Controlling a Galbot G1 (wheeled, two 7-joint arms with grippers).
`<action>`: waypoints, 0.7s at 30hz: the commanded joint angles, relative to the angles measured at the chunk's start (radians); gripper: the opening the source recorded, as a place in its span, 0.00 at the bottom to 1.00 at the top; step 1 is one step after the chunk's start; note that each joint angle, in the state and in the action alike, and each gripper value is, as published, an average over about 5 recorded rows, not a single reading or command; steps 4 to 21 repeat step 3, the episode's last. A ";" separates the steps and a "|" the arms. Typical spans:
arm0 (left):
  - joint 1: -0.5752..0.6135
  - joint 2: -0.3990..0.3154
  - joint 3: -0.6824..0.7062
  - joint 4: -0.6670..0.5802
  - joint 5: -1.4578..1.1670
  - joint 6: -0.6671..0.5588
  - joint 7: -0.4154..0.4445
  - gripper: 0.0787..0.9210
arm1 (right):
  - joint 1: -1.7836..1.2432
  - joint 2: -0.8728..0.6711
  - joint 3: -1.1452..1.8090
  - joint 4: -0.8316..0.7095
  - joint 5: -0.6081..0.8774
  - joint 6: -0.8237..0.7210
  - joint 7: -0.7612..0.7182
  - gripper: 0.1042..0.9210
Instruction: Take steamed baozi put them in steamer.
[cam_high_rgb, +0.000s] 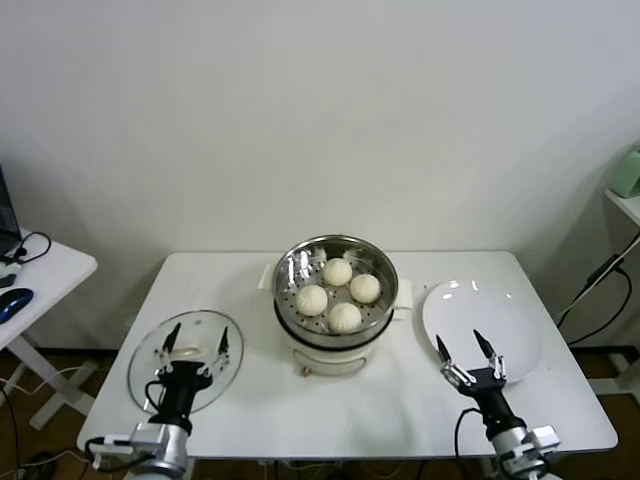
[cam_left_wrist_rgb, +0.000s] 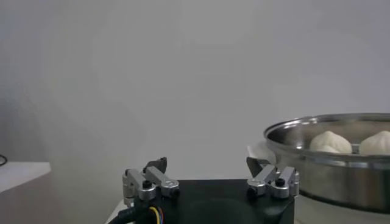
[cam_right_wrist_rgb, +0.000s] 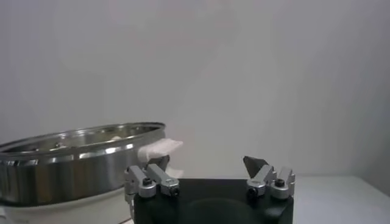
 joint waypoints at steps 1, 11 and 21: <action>0.001 -0.001 -0.001 -0.008 -0.017 0.005 0.003 0.88 | -0.049 0.047 0.015 0.017 -0.001 0.019 0.000 0.88; 0.001 -0.002 0.000 -0.008 -0.016 0.005 0.003 0.88 | -0.050 0.047 0.015 0.017 -0.001 0.019 -0.002 0.88; 0.001 -0.002 0.000 -0.008 -0.016 0.005 0.003 0.88 | -0.050 0.047 0.015 0.017 -0.001 0.019 -0.002 0.88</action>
